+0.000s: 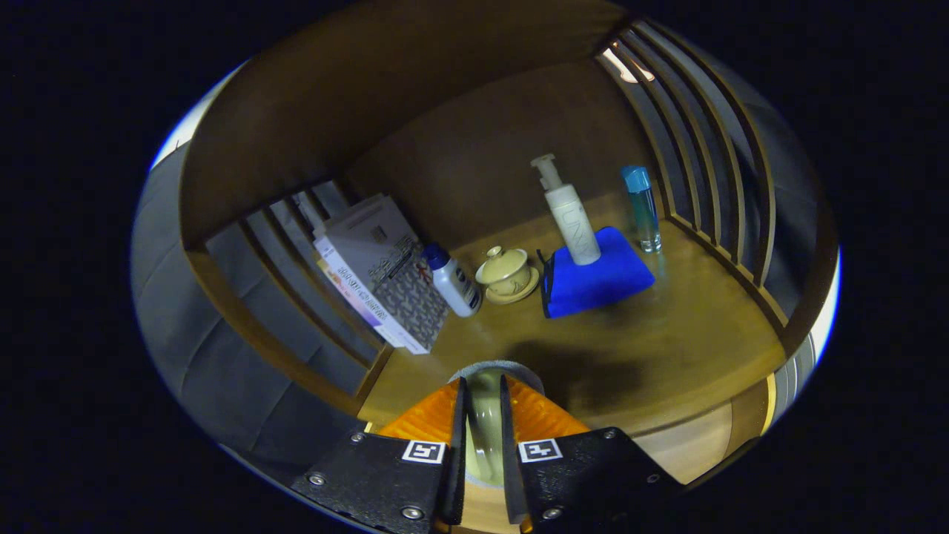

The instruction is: Pull open the drawer, take out the items inside it, and place them on the countertop above the cabinet.

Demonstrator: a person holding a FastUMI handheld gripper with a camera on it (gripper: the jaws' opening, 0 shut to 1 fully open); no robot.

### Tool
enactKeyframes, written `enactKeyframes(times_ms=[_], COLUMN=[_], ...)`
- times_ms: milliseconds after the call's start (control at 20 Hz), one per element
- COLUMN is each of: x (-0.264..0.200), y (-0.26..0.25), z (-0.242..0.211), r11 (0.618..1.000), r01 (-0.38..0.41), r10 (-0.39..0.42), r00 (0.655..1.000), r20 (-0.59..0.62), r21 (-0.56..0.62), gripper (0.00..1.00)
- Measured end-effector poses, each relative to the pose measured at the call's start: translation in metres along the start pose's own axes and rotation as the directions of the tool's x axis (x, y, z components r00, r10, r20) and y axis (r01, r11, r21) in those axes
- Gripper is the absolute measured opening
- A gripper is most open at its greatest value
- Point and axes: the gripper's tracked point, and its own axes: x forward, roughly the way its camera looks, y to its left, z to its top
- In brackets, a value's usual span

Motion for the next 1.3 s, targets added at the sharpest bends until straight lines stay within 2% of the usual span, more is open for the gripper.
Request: enactKeyframes(times_ms=[200,400,700,800,900,1050,1150,1300], x=[0.027,0.053,0.067,0.064,0.058,0.032,0.006,-0.034], y=[-0.010,-0.023,-0.027,-0.027,-0.027,-0.022,-0.019,-0.006], z=[0.011,0.017,0.021,0.020,0.017,0.018,0.017,0.008], r11=[0.998,0.995,0.994,0.994,0.994,0.992,0.985,0.971], r01=[0.030,0.073,0.097,0.103,0.109,0.114,0.129,0.136], r10=[-0.032,-0.077,-0.102,-0.106,-0.109,-0.104,-0.100,-0.070], r00=[0.999,0.995,0.991,0.990,0.989,0.980,0.968,0.948], r20=[0.031,0.061,0.092,0.096,0.104,0.170,0.231,0.311], r21=[0.061,0.073,0.053,0.035,0.004,-0.053,-0.113,-0.196], gripper=[0.22,0.22,0.26,0.30,0.51,0.90,0.95,0.95])
